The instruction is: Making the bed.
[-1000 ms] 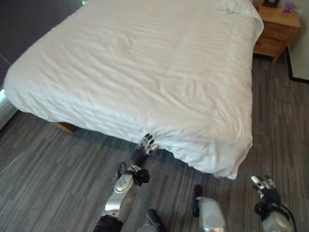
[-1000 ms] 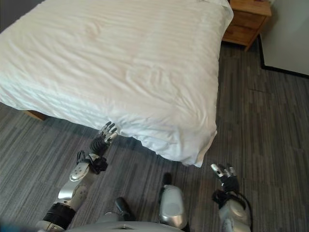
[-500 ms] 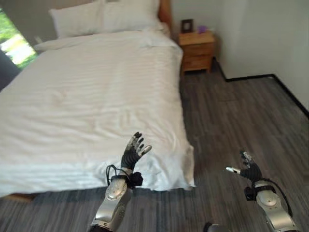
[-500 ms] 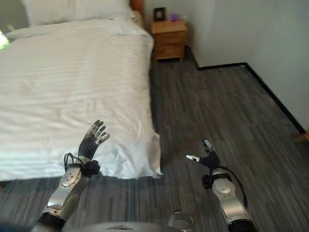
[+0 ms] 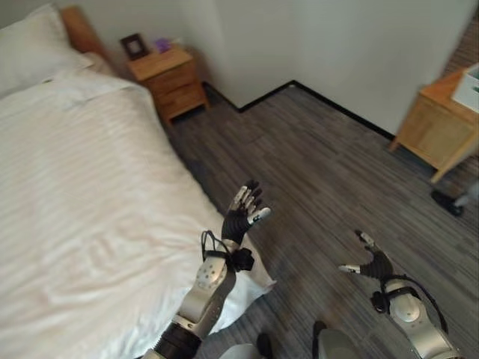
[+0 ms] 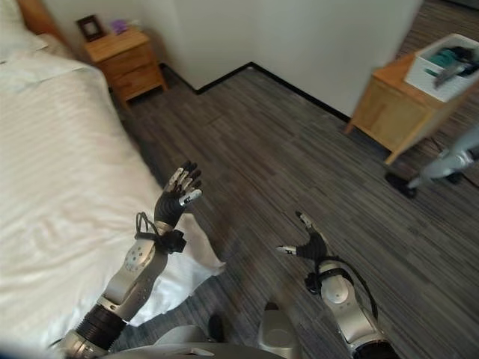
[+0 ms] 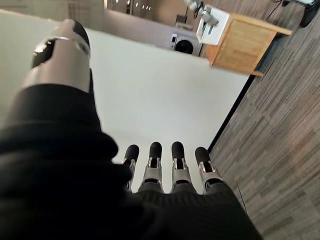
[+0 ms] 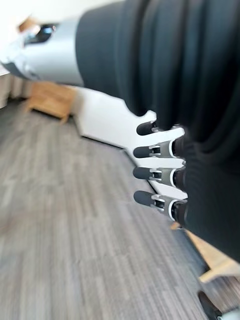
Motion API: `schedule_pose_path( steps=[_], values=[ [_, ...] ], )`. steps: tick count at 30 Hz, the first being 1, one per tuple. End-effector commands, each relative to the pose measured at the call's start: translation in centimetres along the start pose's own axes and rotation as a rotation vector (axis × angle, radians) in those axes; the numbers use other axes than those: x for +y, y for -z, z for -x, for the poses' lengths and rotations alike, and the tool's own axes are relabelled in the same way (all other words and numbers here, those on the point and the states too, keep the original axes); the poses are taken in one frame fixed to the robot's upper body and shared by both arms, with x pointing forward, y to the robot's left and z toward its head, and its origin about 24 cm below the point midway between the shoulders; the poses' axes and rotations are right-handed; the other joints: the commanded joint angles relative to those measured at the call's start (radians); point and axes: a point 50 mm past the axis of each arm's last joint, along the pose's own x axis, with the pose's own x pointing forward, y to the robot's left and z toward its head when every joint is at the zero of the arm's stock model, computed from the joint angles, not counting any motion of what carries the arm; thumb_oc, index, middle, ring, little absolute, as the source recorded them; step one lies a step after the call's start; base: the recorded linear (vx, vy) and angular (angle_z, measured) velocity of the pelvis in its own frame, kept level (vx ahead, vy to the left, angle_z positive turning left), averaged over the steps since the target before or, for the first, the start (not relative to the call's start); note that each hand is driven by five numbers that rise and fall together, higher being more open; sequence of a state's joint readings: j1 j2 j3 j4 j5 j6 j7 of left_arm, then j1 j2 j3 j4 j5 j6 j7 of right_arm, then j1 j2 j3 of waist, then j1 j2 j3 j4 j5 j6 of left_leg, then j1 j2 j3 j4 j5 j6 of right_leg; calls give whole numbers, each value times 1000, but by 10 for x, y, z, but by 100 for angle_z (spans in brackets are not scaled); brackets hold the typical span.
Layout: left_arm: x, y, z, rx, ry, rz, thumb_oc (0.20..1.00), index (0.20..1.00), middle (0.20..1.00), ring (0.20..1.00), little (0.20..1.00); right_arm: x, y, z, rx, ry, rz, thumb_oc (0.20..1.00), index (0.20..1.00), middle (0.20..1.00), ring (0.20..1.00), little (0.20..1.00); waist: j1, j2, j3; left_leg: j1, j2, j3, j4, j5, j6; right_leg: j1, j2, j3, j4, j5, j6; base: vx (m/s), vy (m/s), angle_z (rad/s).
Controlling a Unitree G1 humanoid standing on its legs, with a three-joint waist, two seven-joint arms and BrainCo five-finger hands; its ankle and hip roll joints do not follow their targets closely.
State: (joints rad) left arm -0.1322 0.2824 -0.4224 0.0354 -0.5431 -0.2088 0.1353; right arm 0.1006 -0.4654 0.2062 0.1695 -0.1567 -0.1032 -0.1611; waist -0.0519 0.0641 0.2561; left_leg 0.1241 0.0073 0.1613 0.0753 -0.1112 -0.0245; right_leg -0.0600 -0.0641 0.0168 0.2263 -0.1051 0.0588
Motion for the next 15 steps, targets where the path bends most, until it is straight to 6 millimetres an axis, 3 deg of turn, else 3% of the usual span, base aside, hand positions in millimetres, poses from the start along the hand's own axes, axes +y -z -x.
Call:
schedule_pose_path(
  steps=[1,2,4,6,8,9,10,13,14,15],
  values=[
    [-22,-19,-13,-128,64,35,1000,1000,1000,1000,1000,-16,-17,0,-107,68,-11,1000,1000,1000,1000,1000,8,-27,16,-220,75,-119,476,276,-63,217,50,17,-236,12,-49,-103,-259,-38],
    [-26,-20,-16,-126,67,37,1000,1000,1000,1000,1000,-19,-15,3,-97,85,-12,1000,1000,1000,1000,1000,13,-44,39,-325,53,-141,625,319,-68,224,44,18,-246,25,-65,-100,-247,-29],
    [-21,-22,-16,-134,34,18,1000,1000,1000,1000,1000,-21,-12,4,-76,97,-15,1000,1000,1000,1000,1000,23,-71,47,-454,13,-112,723,226,-36,253,39,65,-273,23,-66,82,-117,-32],
    [-18,-22,-15,-137,5,35,1000,1000,1000,1000,1000,-17,-12,3,-71,89,-29,1000,1000,1000,1000,1000,38,-62,31,-482,-5,-94,586,194,-28,270,49,111,-289,13,-51,317,74,-66],
    [-14,-18,-15,-128,-26,46,1000,1000,1000,1000,1000,-12,-14,2,-77,66,-39,1000,1000,1000,1000,1000,65,-35,22,-402,-38,-119,295,159,-12,305,57,157,-309,-10,-25,461,195,-82],
    [-11,-14,-13,-113,-41,44,1000,1000,1000,1000,1000,-11,-15,-2,-77,52,-24,1000,1000,1000,1000,1000,81,-21,13,-363,-64,-156,143,173,-12,317,63,178,-314,-27,-11,404,137,-100],
    [-11,-12,-11,-106,-33,51,1000,1000,1000,1000,1000,-12,-14,-1,-75,49,-16,1000,1000,1000,1000,1000,86,-12,4,-328,-54,-160,41,181,-8,320,61,183,-314,-32,0,407,82,-113],
    [-14,-4,-6,-63,-5,66,1000,1000,1000,1000,1000,-12,-8,4,-54,36,13,1000,1000,1000,1000,1000,78,-25,-36,-252,-58,-147,-37,185,19,325,48,151,-223,-66,3,414,25,-76],
    [-14,-3,-6,-48,12,70,1000,1000,1000,1000,1000,-10,-14,0,-81,27,36,1000,1000,1000,1000,1000,81,-23,-39,-191,-58,-154,-80,164,44,220,50,110,-2,-41,69,335,43,-50],
    [-14,-3,-6,-47,12,70,1000,1000,1000,1000,1000,-10,-14,0,-80,27,36,1000,1000,1000,1000,1000,81,-27,-42,-188,-64,-154,-83,158,45,221,44,109,2,-50,69,342,1,-75]
  ],
)
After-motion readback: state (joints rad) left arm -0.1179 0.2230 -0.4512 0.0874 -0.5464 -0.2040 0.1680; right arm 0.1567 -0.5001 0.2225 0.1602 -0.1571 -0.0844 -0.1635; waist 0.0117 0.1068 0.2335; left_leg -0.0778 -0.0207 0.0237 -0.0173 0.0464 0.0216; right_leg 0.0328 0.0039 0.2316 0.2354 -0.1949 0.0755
